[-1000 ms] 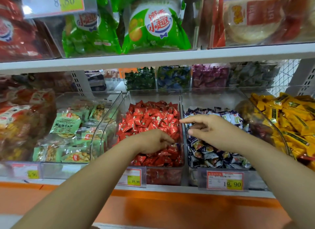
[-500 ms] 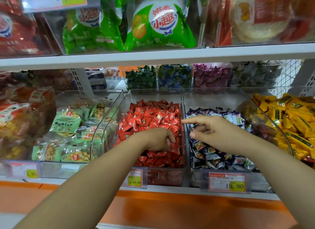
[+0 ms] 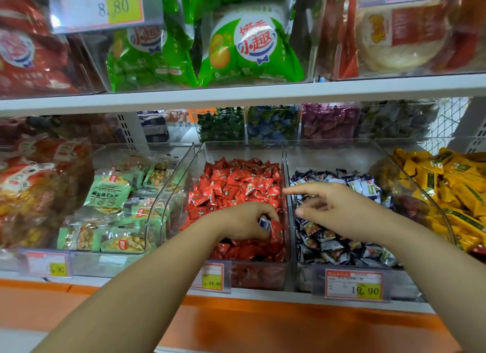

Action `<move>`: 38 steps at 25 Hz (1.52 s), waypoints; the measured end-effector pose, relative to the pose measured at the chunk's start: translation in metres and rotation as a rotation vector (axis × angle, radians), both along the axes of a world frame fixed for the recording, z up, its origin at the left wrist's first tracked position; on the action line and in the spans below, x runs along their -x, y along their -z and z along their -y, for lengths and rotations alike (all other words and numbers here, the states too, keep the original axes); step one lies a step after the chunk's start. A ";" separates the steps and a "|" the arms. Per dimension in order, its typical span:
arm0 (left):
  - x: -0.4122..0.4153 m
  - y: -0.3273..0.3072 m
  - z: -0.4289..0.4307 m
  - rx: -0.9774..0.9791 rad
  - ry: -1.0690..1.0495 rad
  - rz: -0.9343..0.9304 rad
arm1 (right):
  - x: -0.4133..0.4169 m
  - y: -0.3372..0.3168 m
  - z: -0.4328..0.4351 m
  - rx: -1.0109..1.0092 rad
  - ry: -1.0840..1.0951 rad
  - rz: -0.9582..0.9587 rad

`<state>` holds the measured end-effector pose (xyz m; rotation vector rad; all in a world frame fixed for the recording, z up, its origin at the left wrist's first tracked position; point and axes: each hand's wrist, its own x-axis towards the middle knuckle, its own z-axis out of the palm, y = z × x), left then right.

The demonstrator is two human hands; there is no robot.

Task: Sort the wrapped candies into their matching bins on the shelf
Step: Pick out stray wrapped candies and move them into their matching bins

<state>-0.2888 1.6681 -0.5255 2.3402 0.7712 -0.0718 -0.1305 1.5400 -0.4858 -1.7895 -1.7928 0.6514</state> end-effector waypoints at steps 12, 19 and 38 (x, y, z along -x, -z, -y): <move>-0.010 -0.077 0.040 -0.211 -0.114 0.449 | -0.014 -0.006 0.001 -0.404 0.393 -0.001; -0.012 -0.074 0.029 -0.256 -0.147 0.398 | -0.013 -0.014 0.011 -0.442 0.431 -0.025; 0.139 -0.004 -0.018 -0.438 -0.480 0.538 | 0.119 0.013 -0.092 0.245 -0.467 0.364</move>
